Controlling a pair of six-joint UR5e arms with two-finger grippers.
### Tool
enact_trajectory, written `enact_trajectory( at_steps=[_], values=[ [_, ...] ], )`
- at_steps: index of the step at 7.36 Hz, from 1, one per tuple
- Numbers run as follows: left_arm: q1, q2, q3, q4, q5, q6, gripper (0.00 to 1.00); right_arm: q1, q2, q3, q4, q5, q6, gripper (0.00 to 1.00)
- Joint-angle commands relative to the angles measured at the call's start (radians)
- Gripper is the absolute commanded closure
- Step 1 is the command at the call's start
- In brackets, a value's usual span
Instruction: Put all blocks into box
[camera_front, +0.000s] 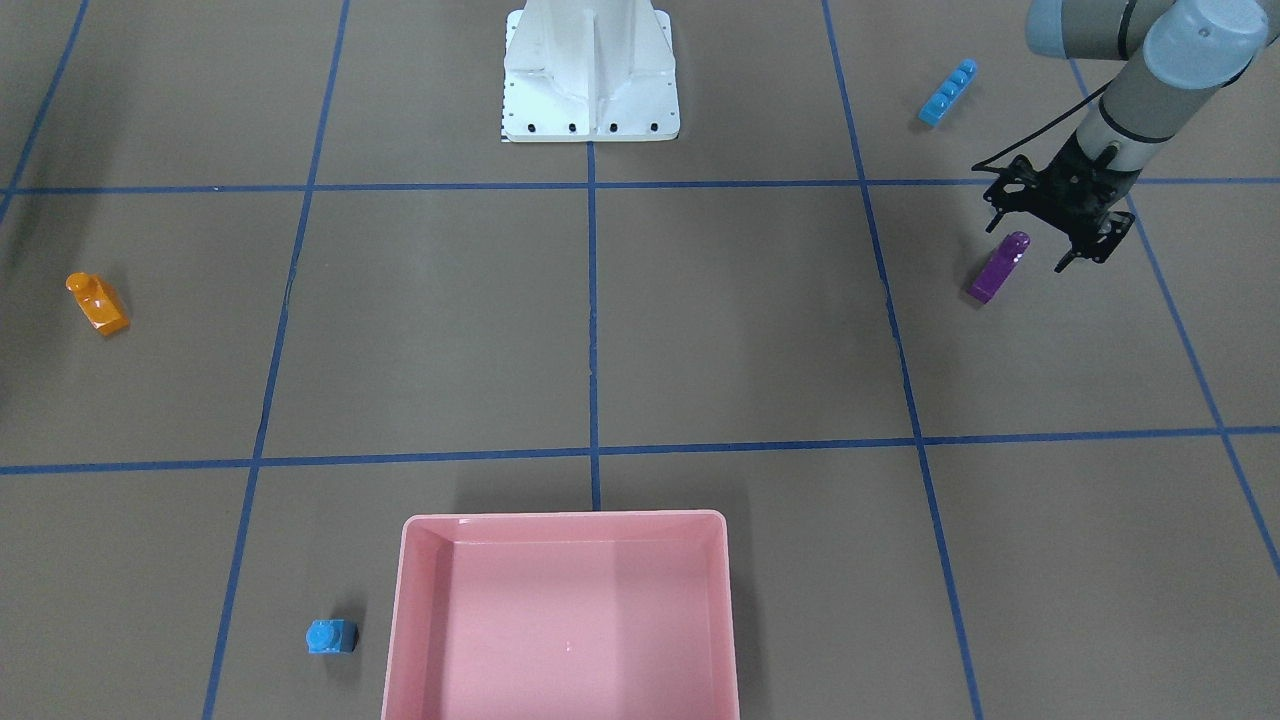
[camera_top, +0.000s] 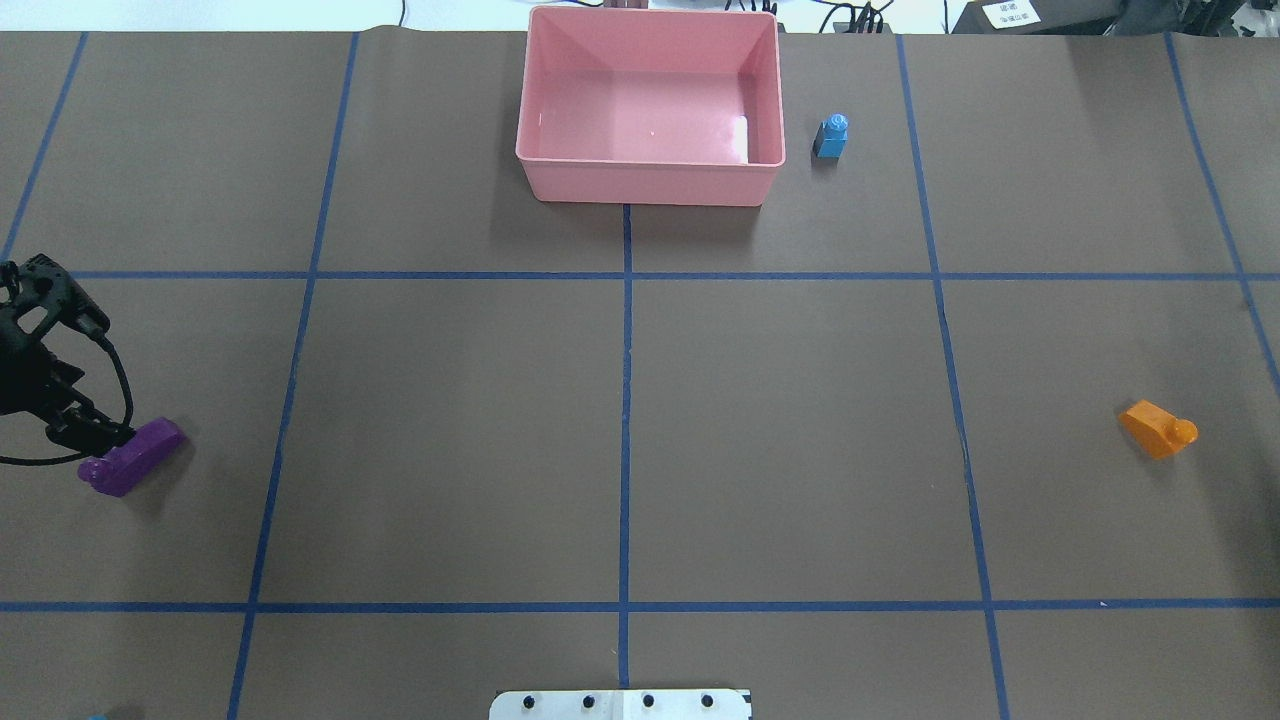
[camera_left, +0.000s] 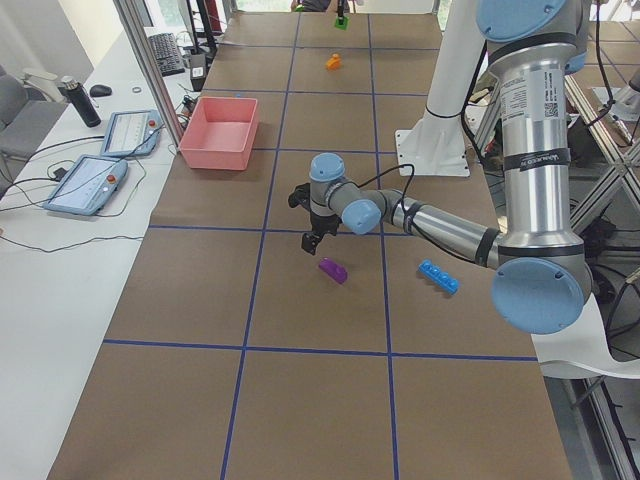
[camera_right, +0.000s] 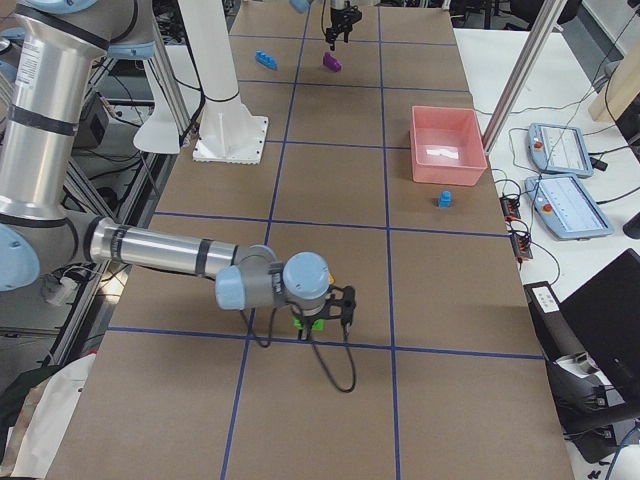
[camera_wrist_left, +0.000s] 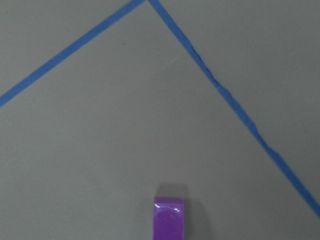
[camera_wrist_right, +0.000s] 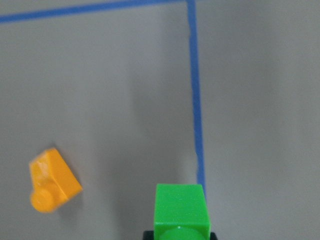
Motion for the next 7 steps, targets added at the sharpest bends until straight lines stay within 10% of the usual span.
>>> enact_trajectory(
  at_steps=[1, 7],
  values=[
    [0.020, -0.003, 0.043, 0.000, 0.008, 0.025, 0.01, -0.098, 0.373, -0.051, -0.176, 0.008, 0.183, 1.00],
    [0.066, -0.026, 0.159, -0.002, -0.072, 0.012, 0.05, -0.288, 1.021, -0.545, -0.161, -0.055, 0.575, 1.00]
  ],
)
